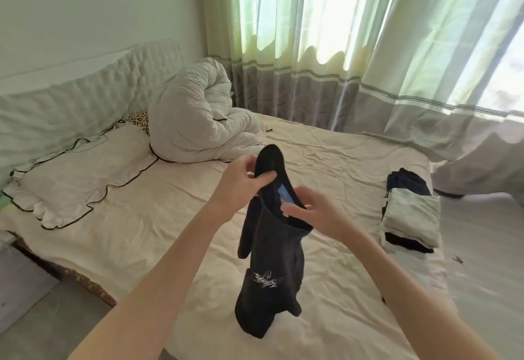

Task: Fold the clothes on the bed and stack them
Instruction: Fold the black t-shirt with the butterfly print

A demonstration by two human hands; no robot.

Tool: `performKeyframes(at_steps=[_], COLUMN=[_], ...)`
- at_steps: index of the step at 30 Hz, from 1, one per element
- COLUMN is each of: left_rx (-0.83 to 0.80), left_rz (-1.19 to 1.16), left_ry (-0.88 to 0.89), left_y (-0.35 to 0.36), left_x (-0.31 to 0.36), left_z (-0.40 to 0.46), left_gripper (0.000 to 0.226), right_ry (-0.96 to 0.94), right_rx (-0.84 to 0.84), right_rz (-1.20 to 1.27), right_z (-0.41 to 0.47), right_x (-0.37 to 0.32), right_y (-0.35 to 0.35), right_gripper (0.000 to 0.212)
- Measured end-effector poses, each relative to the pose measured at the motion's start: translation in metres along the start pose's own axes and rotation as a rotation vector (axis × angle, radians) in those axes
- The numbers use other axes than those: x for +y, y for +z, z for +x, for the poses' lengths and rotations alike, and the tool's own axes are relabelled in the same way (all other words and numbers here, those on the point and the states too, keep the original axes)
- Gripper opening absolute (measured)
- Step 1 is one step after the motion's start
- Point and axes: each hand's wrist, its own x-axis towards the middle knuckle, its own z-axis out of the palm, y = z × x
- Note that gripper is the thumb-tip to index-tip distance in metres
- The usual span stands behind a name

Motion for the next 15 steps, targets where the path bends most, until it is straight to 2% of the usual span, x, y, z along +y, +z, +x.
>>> performKeyframes(at_steps=[3, 5, 6, 8, 10, 13, 15], left_rx=[-0.050, -0.151, -0.190, -0.207, -0.178, -0.064, 0.023], left_rz=[-0.039, 0.085, 0.202, 0.375, 0.384, 0.452, 0.558], left_ry=[0.031, 0.105, 0.130, 0.113, 0.053, -0.001, 0.009], left_y=[-0.007, -0.018, -0.024, -0.032, -0.039, -0.053, -0.062], left_x=[0.006, 0.008, 0.010, 0.010, 0.009, 0.004, 0.002], left_z=[0.004, 0.007, 0.007, 0.008, 0.009, 0.013, 0.014], left_gripper=[0.037, 0.047, 0.043, 0.030, 0.023, 0.011, 0.014], right_ry=[0.142, 0.188, 0.194, 0.179, 0.156, 0.121, 0.105], right_rx=[-0.030, 0.052, 0.108, 0.221, 0.351, 0.550, 0.613], right_rz=[-0.338, -0.528, -0.555, -0.512, -0.434, -0.370, -0.326], right_z=[-0.003, -0.003, -0.003, -0.002, 0.001, 0.001, -0.002], right_x=[0.029, 0.041, 0.045, 0.046, 0.041, 0.028, 0.021], right_y=[-0.005, -0.011, -0.015, -0.023, -0.034, -0.053, -0.066], right_gripper=[0.008, 0.020, 0.026, 0.026, 0.012, 0.015, 0.015])
